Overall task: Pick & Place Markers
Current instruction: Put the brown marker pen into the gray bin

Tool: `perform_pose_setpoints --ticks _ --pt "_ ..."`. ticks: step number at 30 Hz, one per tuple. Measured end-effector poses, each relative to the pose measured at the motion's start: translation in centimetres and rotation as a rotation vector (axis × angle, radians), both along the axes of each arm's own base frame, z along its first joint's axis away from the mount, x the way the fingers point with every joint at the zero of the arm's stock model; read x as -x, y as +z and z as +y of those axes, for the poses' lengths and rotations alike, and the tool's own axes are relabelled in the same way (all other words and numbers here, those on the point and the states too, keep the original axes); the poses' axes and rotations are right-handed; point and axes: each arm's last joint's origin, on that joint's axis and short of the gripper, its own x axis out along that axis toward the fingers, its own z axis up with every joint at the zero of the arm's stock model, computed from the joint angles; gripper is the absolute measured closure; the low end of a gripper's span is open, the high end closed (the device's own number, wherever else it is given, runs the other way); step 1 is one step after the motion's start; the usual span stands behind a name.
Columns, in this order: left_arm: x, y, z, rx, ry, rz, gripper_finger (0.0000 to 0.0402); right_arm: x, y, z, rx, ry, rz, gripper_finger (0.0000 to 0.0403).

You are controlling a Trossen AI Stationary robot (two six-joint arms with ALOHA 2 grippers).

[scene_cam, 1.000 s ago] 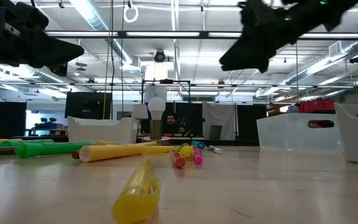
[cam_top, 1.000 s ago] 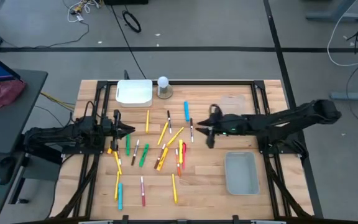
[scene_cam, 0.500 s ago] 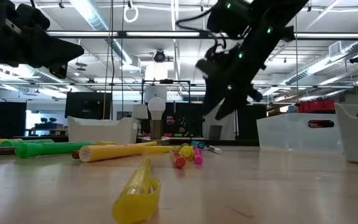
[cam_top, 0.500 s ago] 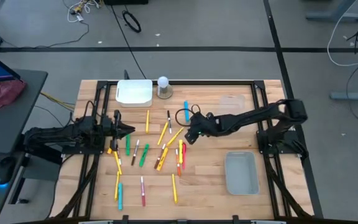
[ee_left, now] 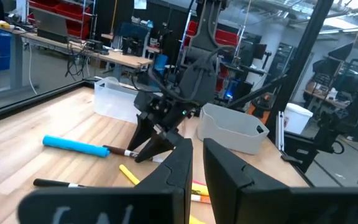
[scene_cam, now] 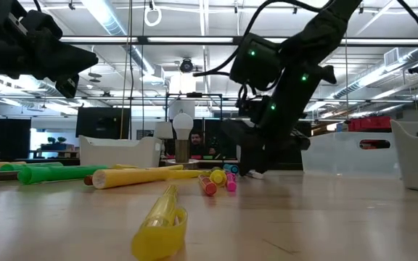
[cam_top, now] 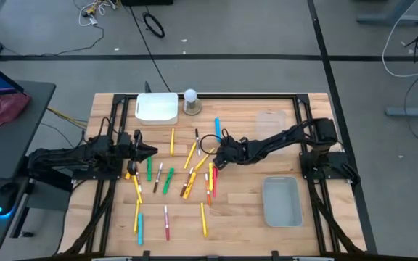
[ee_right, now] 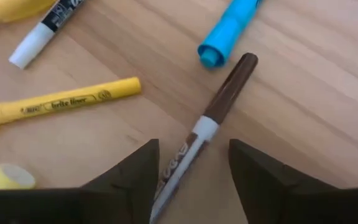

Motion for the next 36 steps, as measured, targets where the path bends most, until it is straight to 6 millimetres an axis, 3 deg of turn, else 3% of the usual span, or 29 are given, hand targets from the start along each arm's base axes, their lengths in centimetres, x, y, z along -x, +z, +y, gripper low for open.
perform_pose_setpoints --ticks 6,15,19,24,28,36 --pt "0.0 0.0 0.0 -0.001 0.0 0.0 0.0358 -0.1 -0.8 -0.2 -0.002 -0.033 0.005 0.0253" --pt "0.0 0.0 0.0 -0.002 0.0 0.0 0.0358 0.5 -1.1 0.8 -0.03 -0.062 0.043 0.0374" --pt "0.0 0.0 0.0 -0.002 0.0 0.0 0.0358 0.8 -0.3 1.5 -0.049 -0.06 0.038 0.0387" --pt "0.0 0.0 0.0 -0.003 0.0 0.001 0.0358 2.2 2.1 3.0 -0.138 -0.038 0.052 0.038" --pt "0.0 0.0 0.0 -0.003 0.0 0.0 0.0358 3.4 5.2 4.8 -0.181 -0.002 0.0 0.0387" --pt "0.0 0.0 0.0 -0.002 0.0 0.0 0.0358 8.0 11.2 11.1 -0.377 0.088 -0.139 0.0388"
